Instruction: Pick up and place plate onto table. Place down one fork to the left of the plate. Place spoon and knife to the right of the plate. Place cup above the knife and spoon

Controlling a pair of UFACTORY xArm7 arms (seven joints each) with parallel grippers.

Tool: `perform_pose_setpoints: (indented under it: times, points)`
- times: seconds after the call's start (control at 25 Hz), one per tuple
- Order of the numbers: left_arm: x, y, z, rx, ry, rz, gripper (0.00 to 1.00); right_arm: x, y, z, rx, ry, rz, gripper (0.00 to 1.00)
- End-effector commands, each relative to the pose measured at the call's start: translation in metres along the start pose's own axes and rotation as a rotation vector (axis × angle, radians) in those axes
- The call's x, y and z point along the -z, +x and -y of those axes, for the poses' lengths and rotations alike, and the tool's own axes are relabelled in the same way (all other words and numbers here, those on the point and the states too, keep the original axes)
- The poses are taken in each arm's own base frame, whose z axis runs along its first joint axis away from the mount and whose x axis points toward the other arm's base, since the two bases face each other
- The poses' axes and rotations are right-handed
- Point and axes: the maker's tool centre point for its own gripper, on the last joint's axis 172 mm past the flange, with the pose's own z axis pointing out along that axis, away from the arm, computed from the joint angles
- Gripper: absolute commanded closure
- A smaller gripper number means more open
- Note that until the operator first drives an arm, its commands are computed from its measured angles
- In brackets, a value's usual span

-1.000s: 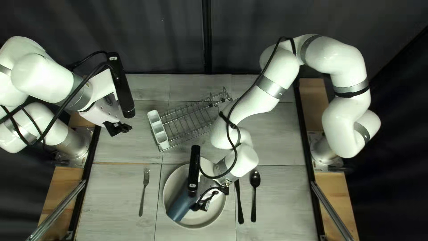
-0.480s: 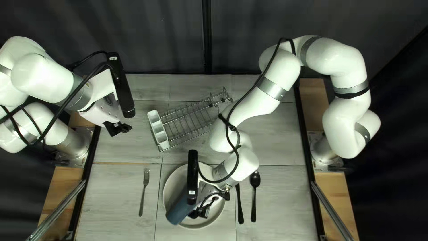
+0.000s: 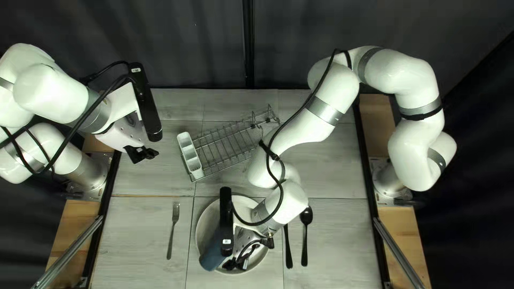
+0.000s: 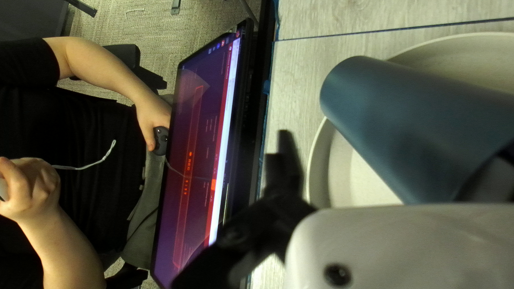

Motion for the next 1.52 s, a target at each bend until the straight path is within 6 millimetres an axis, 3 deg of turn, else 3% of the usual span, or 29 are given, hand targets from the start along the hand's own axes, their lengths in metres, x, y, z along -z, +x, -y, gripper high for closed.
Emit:
perform_pose_setpoints:
  times: [0.04,0.28,0.4,0.48,0.56,0.72,0.76,0.92,1.24,1.52]
  points:
    - [0.0,0.0,0.0,0.0,0.0,0.0,0.0,0.012,0.002,0.002,0.012,-0.008,0.001,1.0]
    - [0.0,0.0,0.0,0.0,0.0,0.0,0.0,0.05,0.011,0.002,0.043,-0.042,0.0,1.0]
    - [0.0,0.0,0.0,0.0,0.0,0.0,0.0,0.091,0.019,-0.006,0.055,-0.086,0.006,1.0]
    - [0.0,0.0,0.0,0.0,0.0,0.0,0.0,0.108,0.021,-0.01,0.053,-0.11,0.015,1.0]
    - [0.0,0.0,0.0,0.0,0.0,0.0,0.0,0.13,0.023,-0.024,0.051,-0.161,0.046,1.0]
    - [0.0,0.0,0.0,0.0,0.0,0.0,0.0,0.172,0.01,-0.081,-0.009,-0.342,0.142,1.0]
    - [0.0,0.0,0.0,0.0,0.0,0.0,0.0,0.176,0.008,-0.086,-0.02,-0.363,0.153,1.0]
    - [0.0,0.0,0.0,0.0,0.0,0.0,0.0,0.211,-0.019,-0.125,-0.099,-0.484,0.249,1.0]
    - [0.0,0.0,0.0,0.0,0.0,0.0,0.0,0.219,-0.05,-0.183,-0.229,-0.588,0.367,1.0]
    - [0.0,0.0,0.0,0.0,0.0,0.0,0.0,0.209,-0.059,-0.209,-0.28,-0.651,0.397,1.0]
